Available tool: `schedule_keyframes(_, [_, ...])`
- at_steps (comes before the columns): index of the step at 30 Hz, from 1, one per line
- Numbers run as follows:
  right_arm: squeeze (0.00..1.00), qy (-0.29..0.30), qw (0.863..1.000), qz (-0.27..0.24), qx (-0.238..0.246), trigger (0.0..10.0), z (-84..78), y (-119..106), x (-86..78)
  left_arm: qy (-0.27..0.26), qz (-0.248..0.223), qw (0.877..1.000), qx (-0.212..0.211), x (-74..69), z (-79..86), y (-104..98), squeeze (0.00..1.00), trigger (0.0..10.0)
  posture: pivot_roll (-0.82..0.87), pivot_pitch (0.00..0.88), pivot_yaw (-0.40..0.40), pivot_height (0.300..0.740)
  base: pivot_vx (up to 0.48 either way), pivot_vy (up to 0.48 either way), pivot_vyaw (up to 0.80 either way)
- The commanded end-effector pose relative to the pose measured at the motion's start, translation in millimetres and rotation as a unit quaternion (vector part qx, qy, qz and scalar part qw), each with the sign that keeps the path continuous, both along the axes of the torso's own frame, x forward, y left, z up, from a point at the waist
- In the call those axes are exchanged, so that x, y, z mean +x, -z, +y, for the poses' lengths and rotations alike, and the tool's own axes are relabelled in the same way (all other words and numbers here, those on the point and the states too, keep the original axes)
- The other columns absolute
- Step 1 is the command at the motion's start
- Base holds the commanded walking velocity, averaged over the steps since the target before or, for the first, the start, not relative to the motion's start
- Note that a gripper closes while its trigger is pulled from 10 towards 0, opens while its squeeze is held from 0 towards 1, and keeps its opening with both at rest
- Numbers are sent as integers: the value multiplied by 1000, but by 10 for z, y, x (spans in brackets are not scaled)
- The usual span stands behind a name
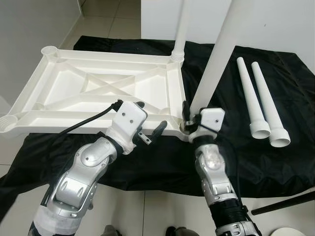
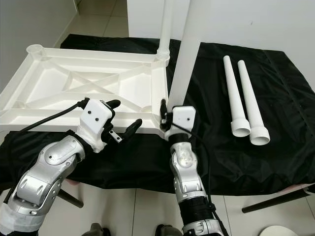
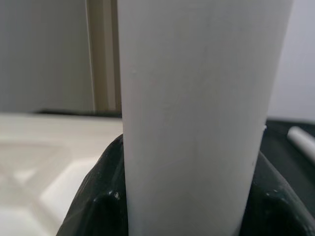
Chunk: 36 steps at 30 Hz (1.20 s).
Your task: Building children table
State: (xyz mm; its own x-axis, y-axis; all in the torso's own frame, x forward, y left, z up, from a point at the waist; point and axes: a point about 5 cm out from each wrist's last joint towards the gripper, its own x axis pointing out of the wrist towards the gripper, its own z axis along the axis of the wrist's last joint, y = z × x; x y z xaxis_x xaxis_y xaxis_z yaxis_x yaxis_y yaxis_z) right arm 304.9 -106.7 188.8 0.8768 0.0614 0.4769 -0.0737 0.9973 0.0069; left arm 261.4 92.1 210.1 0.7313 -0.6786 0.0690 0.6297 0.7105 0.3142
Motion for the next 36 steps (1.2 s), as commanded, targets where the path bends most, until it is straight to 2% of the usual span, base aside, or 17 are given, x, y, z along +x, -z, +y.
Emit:
schedule_keyframes(1, [0,-5,1000,-29,3,10000,11,-172,-21,14,6,1000,6,5,-38,30,0,10000,-23,108,-11,740,0,0,0])
schedule_keyframes(4, [0,-7,999,-52,6,10000,19,-289,-38,16,5,1000,6,9,-49,29,0,10000,-25,104,-10,740,0,0,0])
schedule_keyframes(11, [0,-10,999,-41,-3,10000,6,-253,-24,23,6,1000,3,3,-69,21,0,10000,-20,102,-9,740,0,0,0])
schedule_keyframes(12, [0,-24,999,-18,-17,10000,-13,-218,21,30,16,999,-9,11,-80,3,63,10000,-17,101,-10,740,0,0,0])
schedule_keyframes(13, [0,-37,999,2,-31,10000,-29,-190,63,36,23,999,-18,21,-88,-14,63,10000,-18,102,-8,740,0,0,0])
schedule_keyframes(14, [0,-53,997,26,-49,10000,-64,-158,121,51,33,998,-35,31,-108,-49,1000,10000,-16,104,-10,740,0,0,0])
schedule_keyframes(21, [0,-103,987,64,-107,10000,-174,-155,243,81,27,994,-70,92,-192,-242,1000,10000,-25,105,-6,740,0,0,0])
schedule_keyframes(23, [0,-150,976,77,-134,10000,-187,-164,254,89,20,992,-90,132,-244,-368,1000,10000,-29,104,-5,740,0,0,0])
schedule_keyframes(24, [0,-179,969,85,-150,10000,-175,-154,235,104,18,989,-103,131,-269,-435,0,10000,-33,103,-4,740,0,0,0])
schedule_keyframes(25, [0,-179,969,85,-150,10000,-175,-154,235,104,18,989,-103,131,-269,-435,0,10000,-33,103,-4,740,0,0,0])
schedule_keyframes(26, [0,-211,959,96,-165,10000,-160,-135,204,125,21,985,-120,119,-297,-501,0,10000,-33,102,-3,740,0,0,0])
schedule_keyframes(27, [0,-211,959,96,-165,10000,-160,-135,204,125,21,985,-120,119,-297,-501,0,10000,-33,102,-3,740,0,0,0])
schedule_keyframes(29, [0,-235,945,100,-206,10000,-163,-101,166,170,40,972,-155,85,-328,-595,0,10000,-35,101,-4,740,0,0,0])
schedule_keyframes(32, [0,-278,926,118,-225,10000,-156,-52,129,220,21,962,-158,2,-352,-695,0,10000,-37,98,-2,740,0,0,0])
schedule_keyframes(36, [0,-303,916,118,-236,10000,-139,-50,92,229,25,960,-158,-2,-359,-704,0,10000,-39,96,-1,740,0,0,0])
